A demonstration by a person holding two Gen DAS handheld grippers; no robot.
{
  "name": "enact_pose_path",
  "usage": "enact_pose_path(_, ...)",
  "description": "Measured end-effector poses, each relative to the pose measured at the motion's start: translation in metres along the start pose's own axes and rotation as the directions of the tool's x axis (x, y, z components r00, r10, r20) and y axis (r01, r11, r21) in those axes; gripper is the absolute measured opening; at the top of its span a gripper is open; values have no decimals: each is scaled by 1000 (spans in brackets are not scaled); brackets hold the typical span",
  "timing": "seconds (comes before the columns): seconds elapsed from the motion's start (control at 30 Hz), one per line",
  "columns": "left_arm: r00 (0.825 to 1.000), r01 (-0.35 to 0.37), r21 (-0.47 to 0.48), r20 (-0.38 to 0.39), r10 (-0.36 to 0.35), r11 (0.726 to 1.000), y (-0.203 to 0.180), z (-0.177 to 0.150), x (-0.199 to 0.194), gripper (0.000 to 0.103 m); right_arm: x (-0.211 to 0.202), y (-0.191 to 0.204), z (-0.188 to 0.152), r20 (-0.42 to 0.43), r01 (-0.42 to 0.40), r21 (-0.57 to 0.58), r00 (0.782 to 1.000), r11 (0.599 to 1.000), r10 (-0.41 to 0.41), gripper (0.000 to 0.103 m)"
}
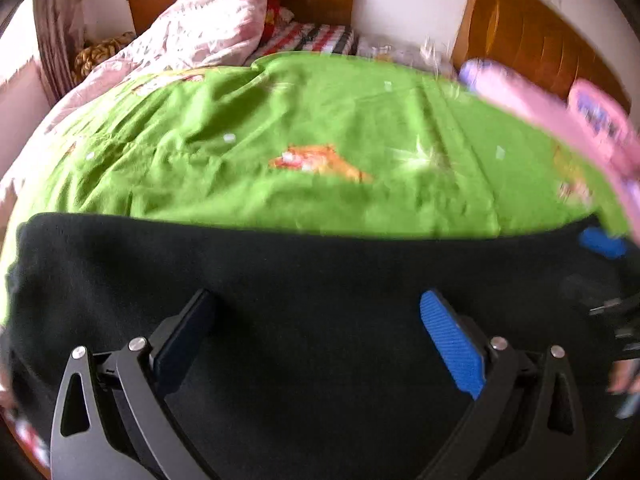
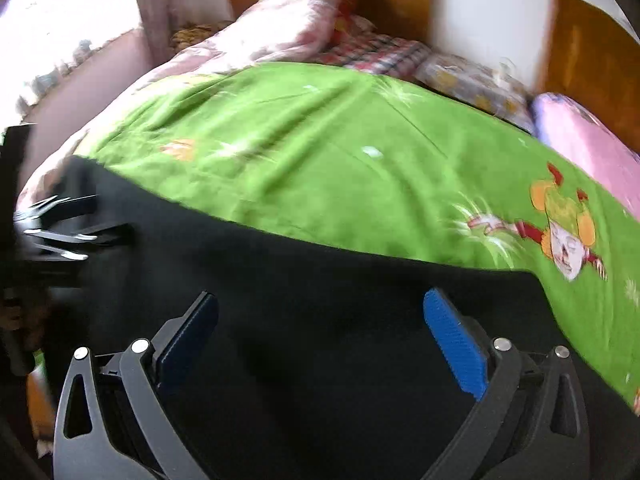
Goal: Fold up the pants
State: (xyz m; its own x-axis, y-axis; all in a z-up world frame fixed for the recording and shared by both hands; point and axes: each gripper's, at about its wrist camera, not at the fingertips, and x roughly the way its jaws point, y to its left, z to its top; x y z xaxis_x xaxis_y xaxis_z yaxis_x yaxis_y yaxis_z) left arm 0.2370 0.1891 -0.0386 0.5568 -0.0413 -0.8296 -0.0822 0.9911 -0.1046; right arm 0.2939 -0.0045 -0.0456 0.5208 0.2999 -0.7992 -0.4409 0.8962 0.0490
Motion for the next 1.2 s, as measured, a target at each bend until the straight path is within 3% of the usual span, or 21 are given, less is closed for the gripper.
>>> enact_pose_path(0.13, 997, -77, 41, 2, 77, 996, -11, -2, 4, 102, 0, -9, 0, 15, 51, 58, 999, 997, -52, 99)
enact_pose_path(0.33, 999, -41, 14, 12, 41, 999, -7, -3, 3, 102, -4, -4, 5, 8, 101, 117, 995, 988, -103, 99)
enact_pose_path(0.43, 999, -50, 19, 12, 50, 999, -9, -5, 2, 102, 1, 11, 14, 17, 62, 142, 998, 988, -65, 99)
enact_pose_path(0.53, 999, -48, 13, 15, 48, 999, -10, -6, 1, 102, 21, 31, 17, -10, 158, 62, 987, 985, -158, 99)
enact_pose_path(0.6, 999, -48, 15, 16, 48, 999, -10, -7, 0, 102, 21, 27, 18, -5, 153, 79, 988, 985, -153, 99)
enact_pose_path(0.73, 999, -45, 11, 17, 45, 999, -10, -7, 1, 102, 11, 6, 16, 35, 174, 188, 982, 967, -184, 99)
enact_pose_path(0.9, 999, -47, 13, 17, 47, 999, -10, -7, 1, 102, -34, -23, 1, 120, 144, 285, 976, 948, -184, 99)
enact_pose_path(1.0, 999, -47, 12, 17, 47, 999, -10, -7, 1, 102, -57, -51, -22, 77, 255, 307, 954, 917, -291, 99)
enact_pose_path(1.1, 999, -49, 13, 16, 49, 999, -10, -7, 2, 102, -51, -93, -54, -51, 315, 362, 947, 878, -318, 99)
enact_pose_path(1.13, 999, -50, 13, 16, 50, 999, -10, -7, 1, 102, -46, -104, -59, -76, 316, 378, 947, 870, -311, 99)
enact_pose_path(1.2, 998, -55, 15, 15, 55, 998, -11, -7, 2, 102, -46, -121, -61, -39, 252, 436, 964, 864, -262, 99)
